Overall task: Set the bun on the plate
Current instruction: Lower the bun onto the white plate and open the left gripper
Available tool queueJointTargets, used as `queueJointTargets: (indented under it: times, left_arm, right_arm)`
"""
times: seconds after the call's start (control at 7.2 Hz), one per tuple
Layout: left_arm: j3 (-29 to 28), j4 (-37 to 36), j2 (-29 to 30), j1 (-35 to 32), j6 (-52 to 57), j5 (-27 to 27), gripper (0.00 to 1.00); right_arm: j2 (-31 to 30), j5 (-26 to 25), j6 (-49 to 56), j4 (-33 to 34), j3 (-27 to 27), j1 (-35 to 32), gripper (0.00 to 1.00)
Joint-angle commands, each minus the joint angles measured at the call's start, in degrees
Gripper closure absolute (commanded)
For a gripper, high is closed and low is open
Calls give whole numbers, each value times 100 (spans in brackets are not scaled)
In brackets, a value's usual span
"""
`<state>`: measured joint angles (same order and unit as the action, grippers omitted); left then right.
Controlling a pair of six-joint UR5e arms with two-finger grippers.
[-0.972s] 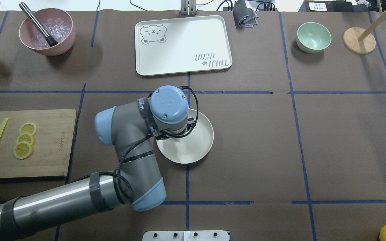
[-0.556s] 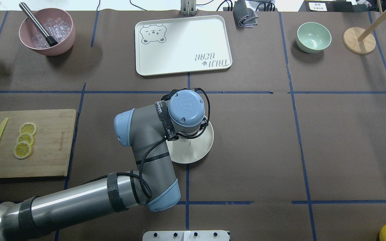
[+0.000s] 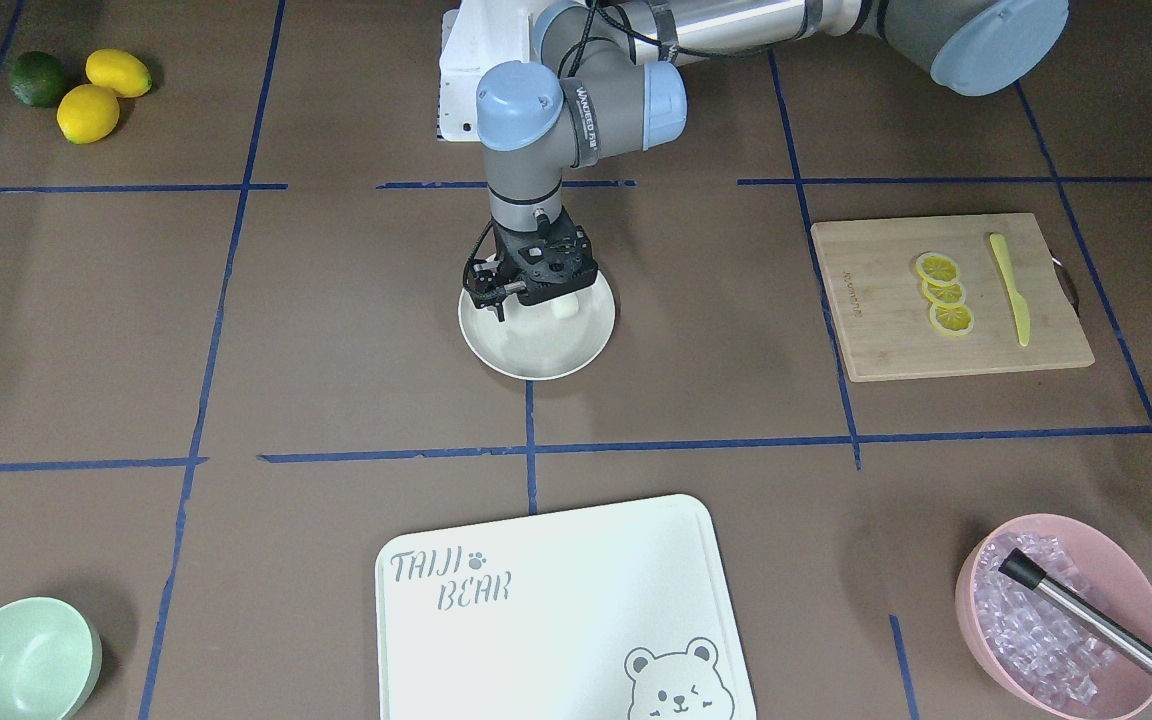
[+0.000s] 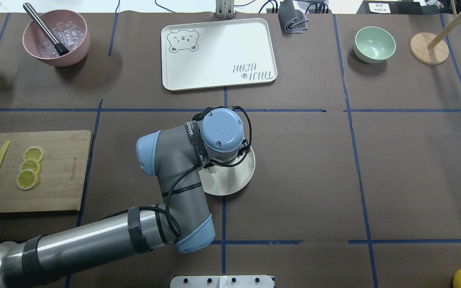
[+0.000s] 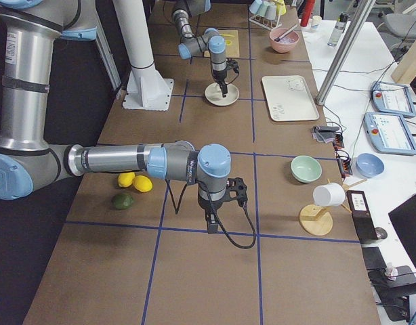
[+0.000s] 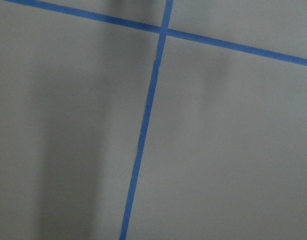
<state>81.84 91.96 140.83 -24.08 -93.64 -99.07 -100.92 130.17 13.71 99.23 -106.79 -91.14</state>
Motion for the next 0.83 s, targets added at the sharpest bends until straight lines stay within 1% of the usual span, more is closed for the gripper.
queueJointTargets:
  times: [0.0,0.28,0.42,0.56,0.69]
  left_arm:
    - [34,6,6,0,13,-33,0]
    - [139,-56,6,-27,328,-77,0]
    - [217,-82,-3,-114,416,-225,0]
    - [488,-152,-220,-271,852,-627,0]
    - [1126,-161,-805,-499,1413,-935,0]
  right_arm:
    - [11,0,0,0,0,0,0]
    - [11,0,0,0,9,0,0]
    - [11,0,0,0,9,0,0]
    - [11,0,0,0,18,0,0]
    - [11,0,0,0,35,0,0]
